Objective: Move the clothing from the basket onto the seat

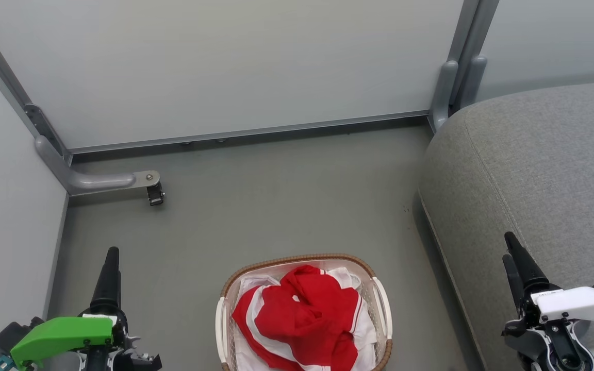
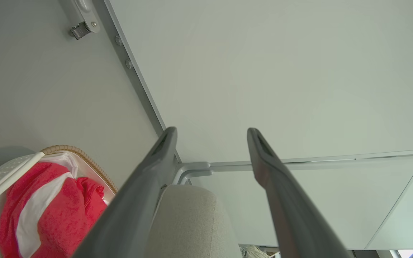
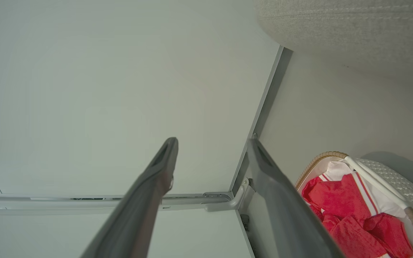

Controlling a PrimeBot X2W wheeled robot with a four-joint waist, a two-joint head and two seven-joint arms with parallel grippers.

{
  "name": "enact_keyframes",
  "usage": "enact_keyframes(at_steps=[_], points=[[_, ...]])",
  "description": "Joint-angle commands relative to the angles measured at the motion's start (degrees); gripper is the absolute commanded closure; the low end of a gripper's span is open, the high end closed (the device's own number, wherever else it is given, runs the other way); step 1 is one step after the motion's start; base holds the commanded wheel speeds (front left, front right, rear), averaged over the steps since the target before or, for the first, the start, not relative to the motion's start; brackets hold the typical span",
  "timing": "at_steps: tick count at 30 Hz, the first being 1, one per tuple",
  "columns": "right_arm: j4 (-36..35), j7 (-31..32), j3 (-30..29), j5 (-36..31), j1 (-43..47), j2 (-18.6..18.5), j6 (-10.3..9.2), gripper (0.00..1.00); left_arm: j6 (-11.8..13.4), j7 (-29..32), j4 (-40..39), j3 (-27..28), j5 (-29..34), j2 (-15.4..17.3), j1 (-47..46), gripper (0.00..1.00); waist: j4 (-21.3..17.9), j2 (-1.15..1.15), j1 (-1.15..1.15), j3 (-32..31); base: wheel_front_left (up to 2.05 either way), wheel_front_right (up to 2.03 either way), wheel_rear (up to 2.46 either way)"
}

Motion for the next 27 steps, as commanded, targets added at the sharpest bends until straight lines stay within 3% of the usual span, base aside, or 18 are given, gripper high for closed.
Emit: enact_keyframes(at_steps=[1, 15, 27], points=[[-1.2, -0.8, 0.5, -2.2, -1.4, -1.1, 0.01, 0.0, -0.1, -0.8, -1.1, -0.2, 3.3, 0.6, -1.3, 0.0, 0.0, 0.0, 0.0, 0.0, 0.0, 0.0, 0.0], [-1.3, -4.2, 1.8, -18.2, -1.4, -2.3, 0.02, 0.0, 0.0, -4.2, -1.8, -2.7, 23.2, 0.7, -0.3, 0.0, 0.0, 0.0, 0.0, 0.3, 0.0, 0.0, 0.0], [-2.3, -6.7, 3.0, -29.3, -1.0, -1.3, 0.02, 0.0, 2.5, -6.6, -2.2, -5.3, 36.0, 1.2, 0.3, 0.0, -0.1, 0.0, 0.0, 0.5, 0.0, 0.0, 0.0]])
